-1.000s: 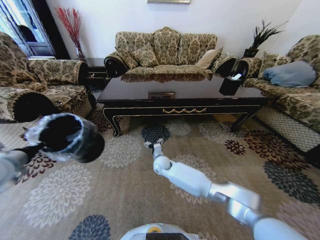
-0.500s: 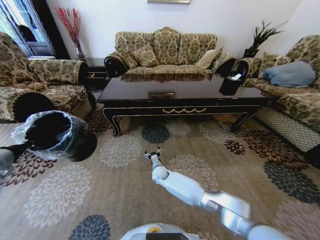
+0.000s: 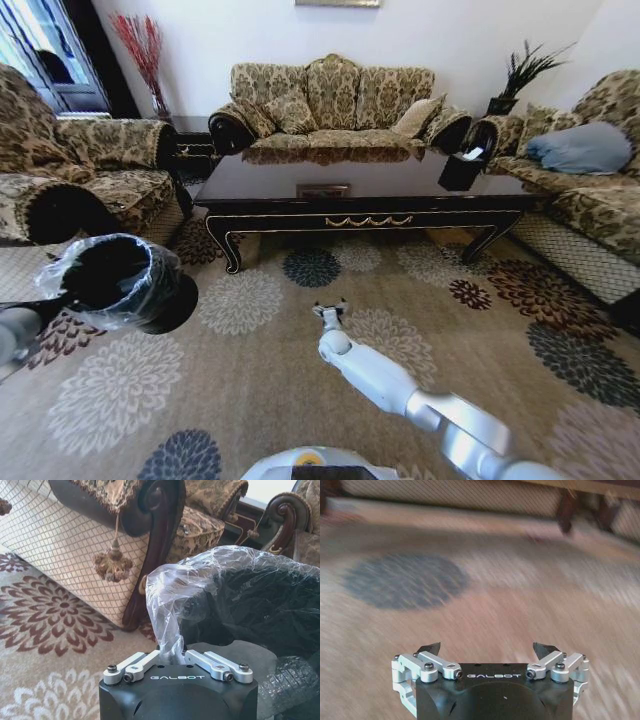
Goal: Move to the front of the table and pick up the trash from the floor, then place it into the trash bin.
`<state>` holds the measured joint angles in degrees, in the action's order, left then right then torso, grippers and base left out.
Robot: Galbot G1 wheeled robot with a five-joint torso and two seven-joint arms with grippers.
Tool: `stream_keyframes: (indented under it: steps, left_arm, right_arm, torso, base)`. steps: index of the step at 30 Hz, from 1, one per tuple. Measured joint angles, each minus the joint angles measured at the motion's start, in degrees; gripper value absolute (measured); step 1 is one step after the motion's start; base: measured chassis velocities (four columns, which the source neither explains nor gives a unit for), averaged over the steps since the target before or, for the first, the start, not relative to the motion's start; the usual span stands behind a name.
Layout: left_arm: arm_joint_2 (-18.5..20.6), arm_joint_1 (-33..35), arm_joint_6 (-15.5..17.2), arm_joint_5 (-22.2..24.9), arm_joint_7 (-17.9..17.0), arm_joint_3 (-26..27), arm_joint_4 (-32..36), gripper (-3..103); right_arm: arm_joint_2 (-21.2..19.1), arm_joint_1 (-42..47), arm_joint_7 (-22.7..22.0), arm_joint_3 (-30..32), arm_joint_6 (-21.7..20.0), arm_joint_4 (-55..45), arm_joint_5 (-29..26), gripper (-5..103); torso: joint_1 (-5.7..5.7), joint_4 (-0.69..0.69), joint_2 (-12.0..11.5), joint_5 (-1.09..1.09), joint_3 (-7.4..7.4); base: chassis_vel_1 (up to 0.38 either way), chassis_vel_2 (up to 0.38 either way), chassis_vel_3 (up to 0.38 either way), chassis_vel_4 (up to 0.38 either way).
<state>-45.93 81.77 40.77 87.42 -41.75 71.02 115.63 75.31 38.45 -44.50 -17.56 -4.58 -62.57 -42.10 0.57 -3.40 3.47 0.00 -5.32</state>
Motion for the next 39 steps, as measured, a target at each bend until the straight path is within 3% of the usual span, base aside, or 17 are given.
stream_keyframes:
  steps: [5,15,24,39]
  left_arm:
    - [-1.19,0.17,0.1,-0.8,-0.07,-0.87,0.62,2]
    - [-3.02,0.63,0.19,-2.23,-0.33,-2.34,2.14,2]
    - [-3.79,1.5,0.23,-2.44,-0.34,-1.98,2.9,2]
    - [-4.03,2.57,0.24,-2.59,-0.31,-1.28,3.84,2]
  right_arm:
    - [-0.32,6.44,-0.12,7.11,0.66,-0.38,0.27,100]
    - [-0.27,11.57,-0.33,12.99,0.43,-0.1,0.16,100]
    - [0.04,14.0,0.01,14.41,-0.36,-2.29,-4.59,100]
    - [0.55,14.31,0.66,13.5,-3.04,-0.85,-4.14,100]
  torso:
    - [0.0,0.0,0.0,0.0,0.0]
    - [0.0,0.01,0.0,0.01,0.0]
    - [0.0,0.01,0.0,0.0,-0.01]
    - [0.0,0.01,0.0,0.0,0.0]
  base:
    - [0.0,0.0,0.0,0.0]
    - [0.0,0.0,0.0,0.0]
    - [0.0,0.0,0.0,0.0]
    - [0.0,0.0,0.0,0.0]
